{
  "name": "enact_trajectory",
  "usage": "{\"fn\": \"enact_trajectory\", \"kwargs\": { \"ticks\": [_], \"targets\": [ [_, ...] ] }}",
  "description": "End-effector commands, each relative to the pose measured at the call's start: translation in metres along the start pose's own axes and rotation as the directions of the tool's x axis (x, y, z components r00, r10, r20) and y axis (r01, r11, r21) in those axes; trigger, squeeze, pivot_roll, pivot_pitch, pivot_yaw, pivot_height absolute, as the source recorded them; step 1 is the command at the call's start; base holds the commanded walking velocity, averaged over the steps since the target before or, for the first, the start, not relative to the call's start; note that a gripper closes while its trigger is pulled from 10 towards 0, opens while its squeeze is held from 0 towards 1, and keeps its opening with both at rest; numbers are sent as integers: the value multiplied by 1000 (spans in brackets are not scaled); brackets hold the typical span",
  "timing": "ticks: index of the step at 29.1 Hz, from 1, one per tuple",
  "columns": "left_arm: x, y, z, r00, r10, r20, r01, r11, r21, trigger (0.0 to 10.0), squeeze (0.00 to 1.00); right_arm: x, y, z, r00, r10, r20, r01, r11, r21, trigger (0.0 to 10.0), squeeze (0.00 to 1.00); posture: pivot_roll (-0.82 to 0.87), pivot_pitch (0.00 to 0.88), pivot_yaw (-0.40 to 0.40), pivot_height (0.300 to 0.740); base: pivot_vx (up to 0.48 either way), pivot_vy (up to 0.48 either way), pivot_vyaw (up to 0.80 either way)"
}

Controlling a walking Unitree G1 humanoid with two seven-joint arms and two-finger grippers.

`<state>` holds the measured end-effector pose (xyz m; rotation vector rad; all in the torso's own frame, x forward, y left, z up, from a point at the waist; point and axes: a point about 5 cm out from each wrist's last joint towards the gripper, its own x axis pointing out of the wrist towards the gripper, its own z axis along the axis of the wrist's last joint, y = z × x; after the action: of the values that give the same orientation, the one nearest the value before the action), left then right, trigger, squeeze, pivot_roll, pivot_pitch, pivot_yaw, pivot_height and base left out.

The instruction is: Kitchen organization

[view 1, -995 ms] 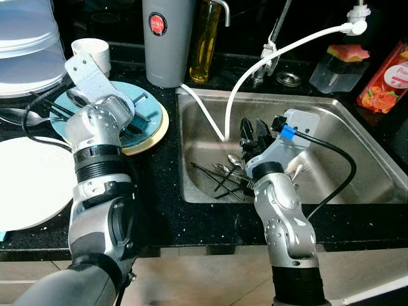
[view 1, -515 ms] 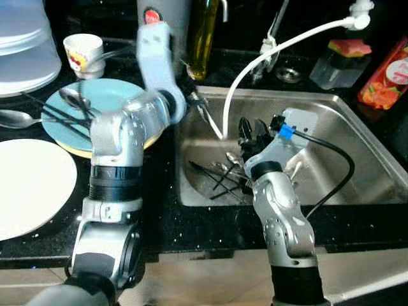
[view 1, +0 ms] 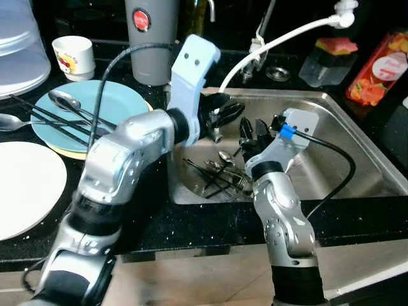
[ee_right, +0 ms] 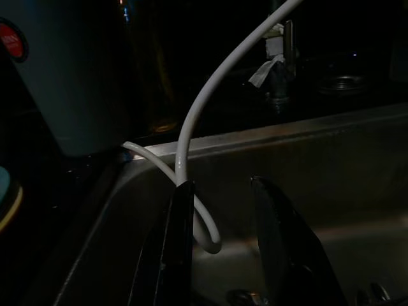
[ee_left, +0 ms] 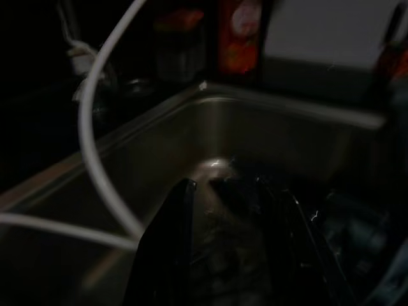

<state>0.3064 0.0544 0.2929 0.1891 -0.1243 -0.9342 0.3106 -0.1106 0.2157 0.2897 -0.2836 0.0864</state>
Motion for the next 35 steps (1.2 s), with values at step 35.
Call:
{"fn": "enact_trajectory", "kwargs": {
  "ticks": [35],
  "targets": [
    [-76, -20, -80, 828, 559, -48, -546, 823, 156, 10000, 0, -33, -39, -47, 963, -227, -143, 232, 973, 14, 10000, 0, 262, 91, -90, 740, 0, 0, 0]
  ]
}}
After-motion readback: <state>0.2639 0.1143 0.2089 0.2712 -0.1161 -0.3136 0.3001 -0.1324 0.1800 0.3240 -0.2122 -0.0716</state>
